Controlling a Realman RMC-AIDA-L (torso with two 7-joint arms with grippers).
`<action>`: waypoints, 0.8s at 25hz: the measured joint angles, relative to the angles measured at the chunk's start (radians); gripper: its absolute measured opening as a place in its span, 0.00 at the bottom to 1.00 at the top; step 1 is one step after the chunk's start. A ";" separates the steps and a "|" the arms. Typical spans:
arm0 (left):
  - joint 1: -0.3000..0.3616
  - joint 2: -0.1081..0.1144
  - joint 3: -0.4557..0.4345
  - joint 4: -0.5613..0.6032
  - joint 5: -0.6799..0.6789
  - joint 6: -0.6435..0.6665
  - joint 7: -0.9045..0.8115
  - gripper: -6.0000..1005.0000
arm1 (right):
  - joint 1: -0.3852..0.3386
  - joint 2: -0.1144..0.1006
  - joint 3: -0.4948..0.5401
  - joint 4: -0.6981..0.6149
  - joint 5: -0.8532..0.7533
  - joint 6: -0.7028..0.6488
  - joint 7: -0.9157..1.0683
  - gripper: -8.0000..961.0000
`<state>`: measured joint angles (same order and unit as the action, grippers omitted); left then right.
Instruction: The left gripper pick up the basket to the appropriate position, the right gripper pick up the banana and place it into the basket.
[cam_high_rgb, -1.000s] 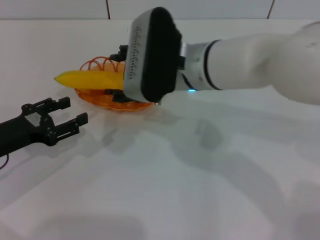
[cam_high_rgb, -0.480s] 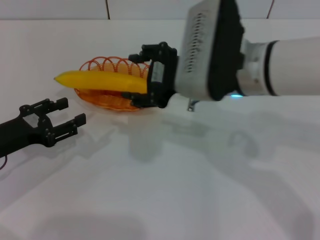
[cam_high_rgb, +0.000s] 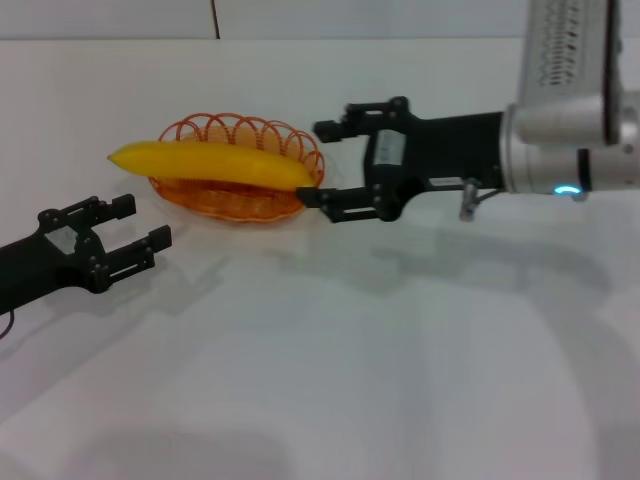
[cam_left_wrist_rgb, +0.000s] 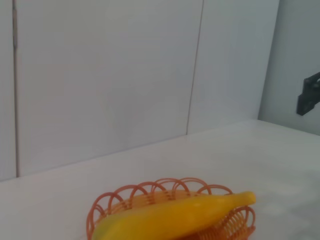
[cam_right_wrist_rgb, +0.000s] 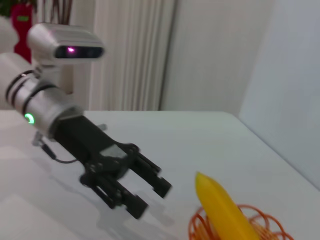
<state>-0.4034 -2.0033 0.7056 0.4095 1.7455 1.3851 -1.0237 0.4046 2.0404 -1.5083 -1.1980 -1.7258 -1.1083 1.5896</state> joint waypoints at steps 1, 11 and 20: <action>0.000 0.000 0.000 0.000 0.000 0.000 0.001 0.70 | 0.004 0.000 0.019 0.041 0.017 -0.003 -0.023 0.77; 0.000 -0.007 -0.002 0.000 -0.003 0.000 0.017 0.70 | 0.045 0.000 0.058 0.300 0.038 0.063 -0.117 0.77; 0.004 -0.012 -0.003 0.000 -0.003 -0.003 0.027 0.70 | 0.010 0.001 0.072 0.319 0.049 0.057 -0.133 0.77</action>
<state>-0.3989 -2.0157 0.7023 0.4095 1.7424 1.3824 -0.9970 0.4146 2.0415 -1.4363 -0.8790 -1.6772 -1.0509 1.4569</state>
